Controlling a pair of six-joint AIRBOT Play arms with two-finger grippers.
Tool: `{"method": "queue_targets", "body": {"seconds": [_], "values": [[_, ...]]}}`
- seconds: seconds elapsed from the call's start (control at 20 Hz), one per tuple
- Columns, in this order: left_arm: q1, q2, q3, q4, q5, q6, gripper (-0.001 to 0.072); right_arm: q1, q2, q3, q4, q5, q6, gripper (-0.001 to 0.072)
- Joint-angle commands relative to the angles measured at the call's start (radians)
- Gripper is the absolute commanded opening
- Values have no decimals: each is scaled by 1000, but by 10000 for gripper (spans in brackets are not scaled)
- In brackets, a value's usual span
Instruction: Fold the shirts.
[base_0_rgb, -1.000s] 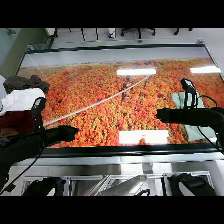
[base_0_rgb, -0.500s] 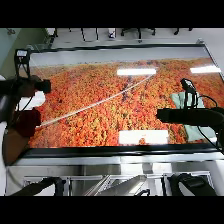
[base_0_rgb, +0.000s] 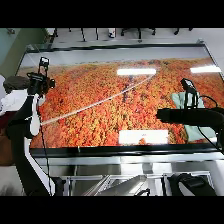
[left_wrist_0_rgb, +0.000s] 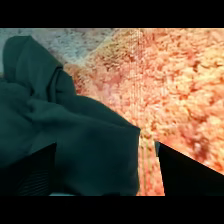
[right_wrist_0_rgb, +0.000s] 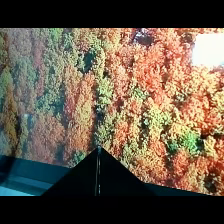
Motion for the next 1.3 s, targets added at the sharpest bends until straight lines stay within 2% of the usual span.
{"method": "queue_targets", "body": {"seconds": [0.0,0.1,0.15,0.2,0.25,0.3,0.5,0.7,0.8,0.9,1.05,1.15,1.25], "values": [[34,-71,-16,13,-149,4,703,1,0,0,0,0,0,18],[46,-72,-20,14,-175,5,698,1,-1,0,0,0,0,18],[53,-72,-20,14,-168,5,560,1,-1,0,0,0,0,18],[60,-72,-20,14,-153,5,368,1,0,0,0,0,0,18],[64,-72,-19,14,-125,5,112,1,0,0,0,0,0,18],[64,-72,-6,14,-78,5,13,1,0,0,0,0,0,18],[19,-22,112,6,35,5,12,1,0,0,0,0,0,18],[-49,219,45,6,14,0,12,1,0,0,0,0,0,18],[-96,349,45,-3,89,-31,11,1,-1,0,0,0,0,18],[-161,481,66,-111,202,-17,11,1,0,0,0,0,0,18],[-273,688,66,-408,329,9,11,1,0,0,0,0,0,18],[-348,813,6,-603,353,10,11,1,0,0,0,0,0,18],[-429,895,-82,-716,367,7,11,1,-1,0,0,0,0,18]]}}
